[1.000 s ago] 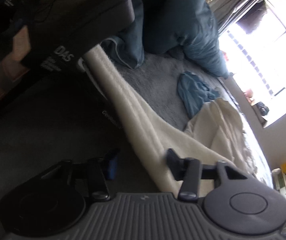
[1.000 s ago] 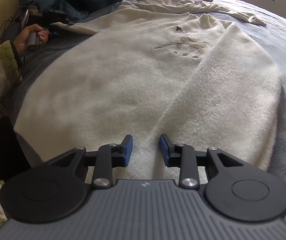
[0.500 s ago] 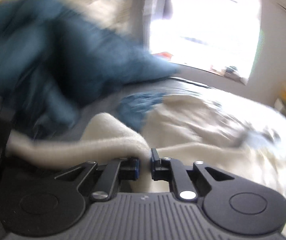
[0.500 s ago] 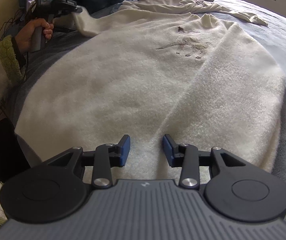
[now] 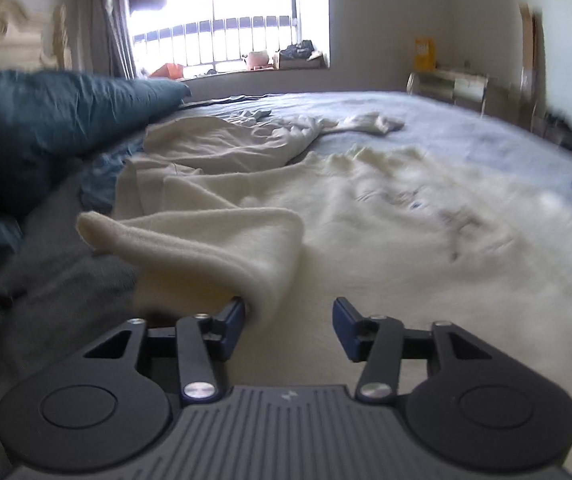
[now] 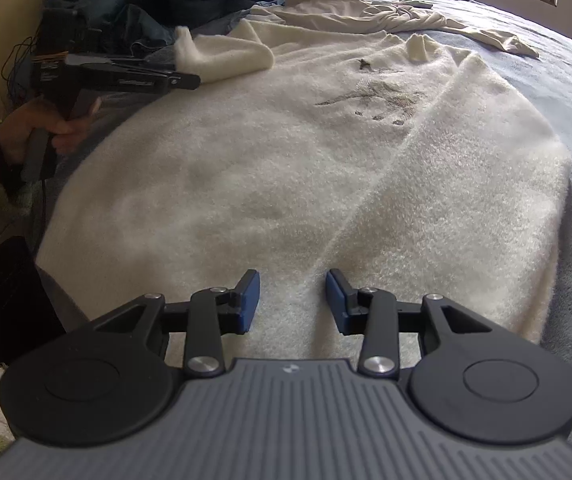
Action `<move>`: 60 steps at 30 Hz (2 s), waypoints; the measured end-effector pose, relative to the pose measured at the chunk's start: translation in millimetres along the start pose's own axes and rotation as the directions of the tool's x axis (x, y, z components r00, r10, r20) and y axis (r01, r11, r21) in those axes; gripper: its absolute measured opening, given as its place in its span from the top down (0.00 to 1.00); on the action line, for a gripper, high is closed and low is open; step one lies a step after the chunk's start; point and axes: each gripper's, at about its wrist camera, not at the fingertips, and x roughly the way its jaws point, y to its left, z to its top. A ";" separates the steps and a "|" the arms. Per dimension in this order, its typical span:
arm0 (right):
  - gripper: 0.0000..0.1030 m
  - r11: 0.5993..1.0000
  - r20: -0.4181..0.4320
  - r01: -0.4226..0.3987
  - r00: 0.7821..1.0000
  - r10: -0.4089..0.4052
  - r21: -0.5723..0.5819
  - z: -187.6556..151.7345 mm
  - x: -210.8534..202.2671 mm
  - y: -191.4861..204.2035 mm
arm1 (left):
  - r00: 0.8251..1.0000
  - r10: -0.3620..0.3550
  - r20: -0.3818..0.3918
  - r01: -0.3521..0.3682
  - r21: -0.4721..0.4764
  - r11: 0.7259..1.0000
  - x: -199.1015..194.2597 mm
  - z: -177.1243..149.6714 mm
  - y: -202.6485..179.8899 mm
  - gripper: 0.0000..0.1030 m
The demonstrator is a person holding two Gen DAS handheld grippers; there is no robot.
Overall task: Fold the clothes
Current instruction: 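Open the left tool to release the hem onto the fleece, then grasp the fleece edge with the left tool, then pinch the folded fleece edge with the left tool while the right tool pinches beside it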
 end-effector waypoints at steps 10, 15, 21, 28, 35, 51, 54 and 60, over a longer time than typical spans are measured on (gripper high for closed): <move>0.66 0.994 0.117 -0.087 0.990 0.079 0.067 18.2 -30.1 8.0 | 1.000 -0.005 0.028 0.019 -0.523 0.852 24.8 25.0 119.7 0.40; 0.66 0.990 0.138 -0.113 0.985 0.101 0.080 19.7 -28.3 23.3 | 0.991 0.132 0.002 -0.114 -0.489 0.865 61.2 44.7 128.9 0.63; 0.65 0.985 0.156 -0.118 0.983 0.099 0.123 11.8 -31.3 24.0 | 0.991 0.084 0.108 -0.039 -0.368 0.929 39.7 53.1 85.3 0.89; 0.65 0.976 0.192 -0.097 0.980 0.059 0.196 4.2 -41.3 9.4 | 0.973 -0.171 0.155 0.169 0.027 0.985 -32.3 37.1 -21.9 0.89; 0.64 0.967 0.209 -0.064 0.978 0.012 0.246 3.3 -48.5 -6.1 | 0.943 -0.329 -0.054 0.331 0.059 0.942 -50.5 -11.3 -65.5 0.54; 0.54 0.979 0.085 -0.122 0.990 0.110 0.164 122.3 70.5 -31.1 | 0.899 -0.435 0.040 0.355 -0.647 0.675 13.1 -52.4 -0.6 0.47; 0.54 0.981 0.013 -0.114 0.993 0.114 0.158 131.0 99.5 -36.4 | 0.910 -0.413 0.031 0.330 -0.657 0.678 27.3 -53.4 -3.6 0.55; 0.72 0.989 -0.050 -0.127 0.990 0.131 0.079 131.2 115.7 -31.0 | 0.920 -0.390 0.029 0.314 -0.651 0.691 42.4 -53.8 -8.4 0.80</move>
